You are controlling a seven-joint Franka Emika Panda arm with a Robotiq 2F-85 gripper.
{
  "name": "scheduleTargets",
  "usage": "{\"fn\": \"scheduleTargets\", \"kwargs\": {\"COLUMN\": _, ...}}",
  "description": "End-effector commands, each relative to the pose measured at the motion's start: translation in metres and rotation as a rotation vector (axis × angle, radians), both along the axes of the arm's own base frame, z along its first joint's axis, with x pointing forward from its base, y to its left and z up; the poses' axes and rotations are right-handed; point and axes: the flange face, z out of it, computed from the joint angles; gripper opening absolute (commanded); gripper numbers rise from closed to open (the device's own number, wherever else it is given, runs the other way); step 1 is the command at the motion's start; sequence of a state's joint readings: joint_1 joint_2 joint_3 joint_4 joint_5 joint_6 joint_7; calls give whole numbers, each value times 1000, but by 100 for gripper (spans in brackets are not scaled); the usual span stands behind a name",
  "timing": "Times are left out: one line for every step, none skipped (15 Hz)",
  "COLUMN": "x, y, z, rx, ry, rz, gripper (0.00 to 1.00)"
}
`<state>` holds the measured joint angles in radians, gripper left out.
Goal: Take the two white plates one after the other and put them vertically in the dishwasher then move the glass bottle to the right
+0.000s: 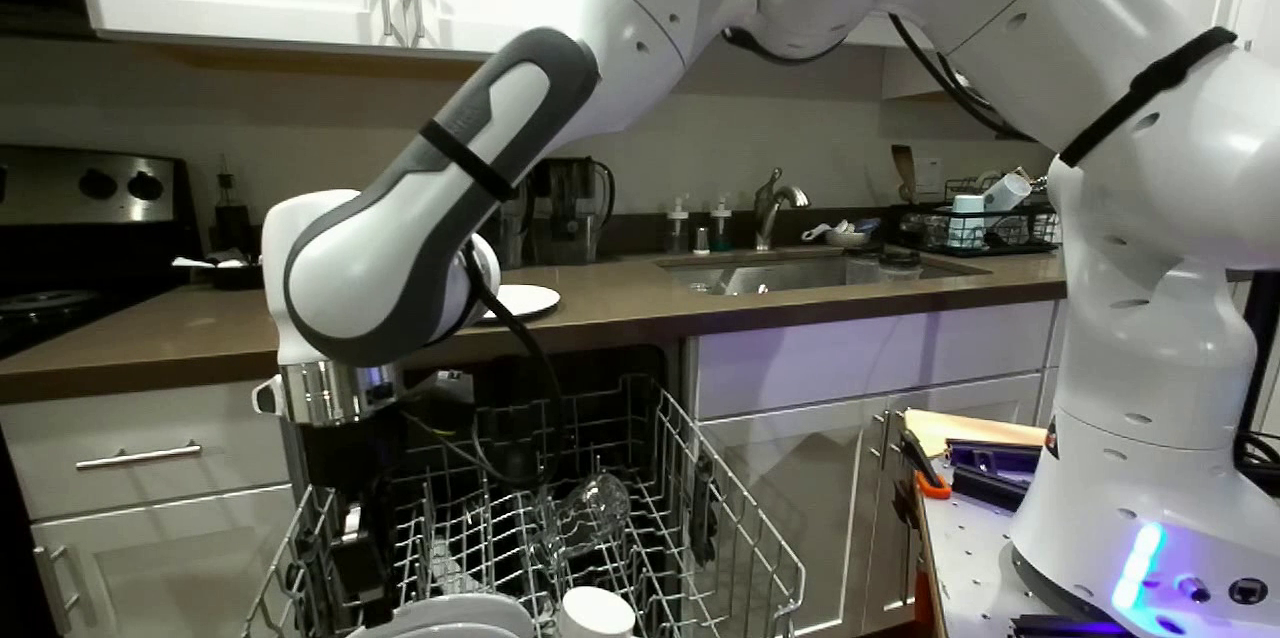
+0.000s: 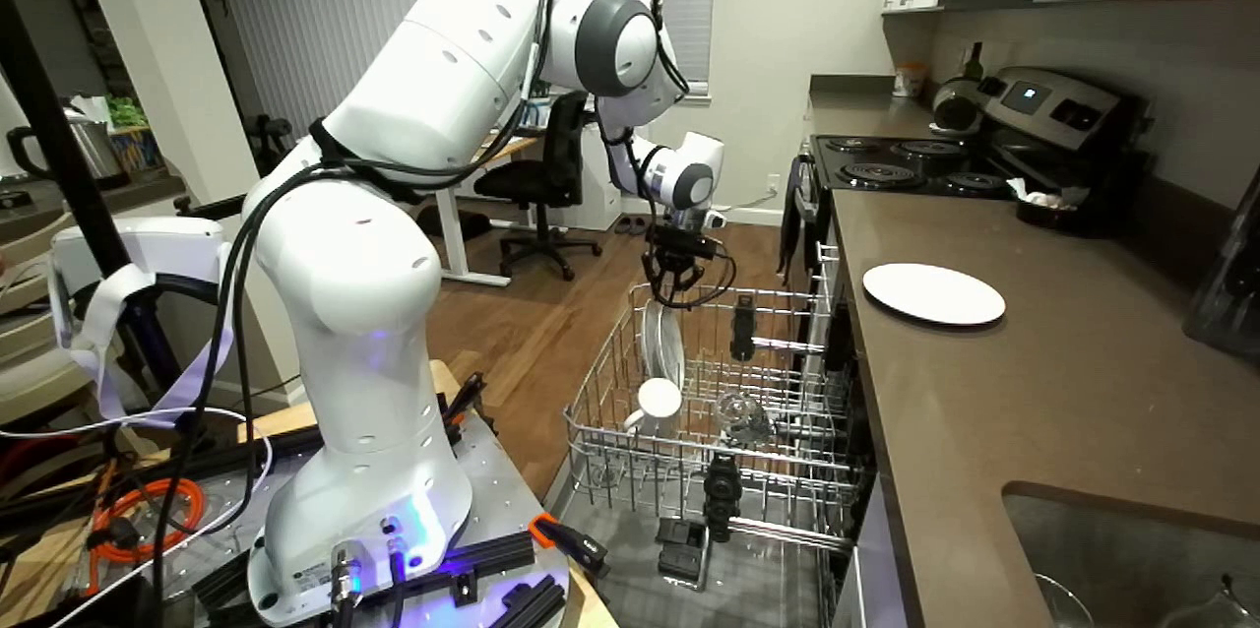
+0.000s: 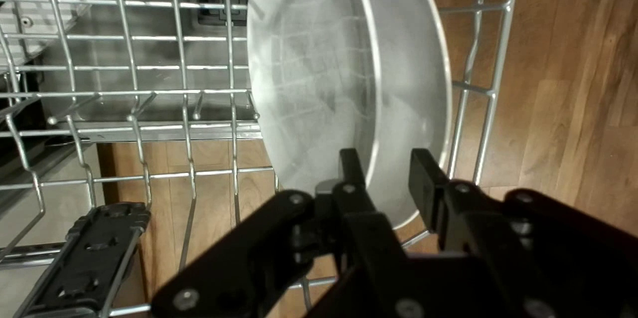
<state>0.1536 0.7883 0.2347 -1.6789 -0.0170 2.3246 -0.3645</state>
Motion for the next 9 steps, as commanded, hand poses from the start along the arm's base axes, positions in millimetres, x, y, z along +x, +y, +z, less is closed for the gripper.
{"fn": "scheduleTargets", "kwargs": {"x": 3, "y": 4, "z": 9, "rx": -19, "ry": 2, "rz": -3, "gripper": 50}}
{"fn": "scheduleTargets", "kwargs": {"x": 2, "y": 3, "z": 12, "rx": -27, "ry": -1, "rz": -5, "gripper": 52}}
{"fn": "scheduleTargets", "kwargs": {"x": 3, "y": 2, "z": 15, "rx": -39, "ry": -7, "rz": -8, "gripper": 50}}
{"fn": "scheduleTargets", "kwargs": {"x": 3, "y": -1, "z": 17, "rx": -50, "ry": -11, "rz": -12, "gripper": 46}}
{"fn": "scheduleTargets", "kwargs": {"x": 4, "y": -4, "z": 20, "rx": -62, "ry": -14, "rz": -19, "gripper": 38}}
{"fn": "scheduleTargets", "kwargs": {"x": 5, "y": -9, "z": 22, "rx": -75, "ry": -17, "rz": -32, "gripper": 32}}
{"fn": "scheduleTargets", "kwargs": {"x": 6, "y": -14, "z": 25, "rx": -85, "ry": -22, "rz": -42, "gripper": 32}}
{"fn": "scheduleTargets", "kwargs": {"x": 7, "y": -22, "z": 29, "rx": -91, "ry": -26, "rz": -63, "gripper": 25}}
{"fn": "scheduleTargets", "kwargs": {"x": 8, "y": -28, "z": 33, "rx": -97, "ry": -33, "rz": -84, "gripper": 22}}
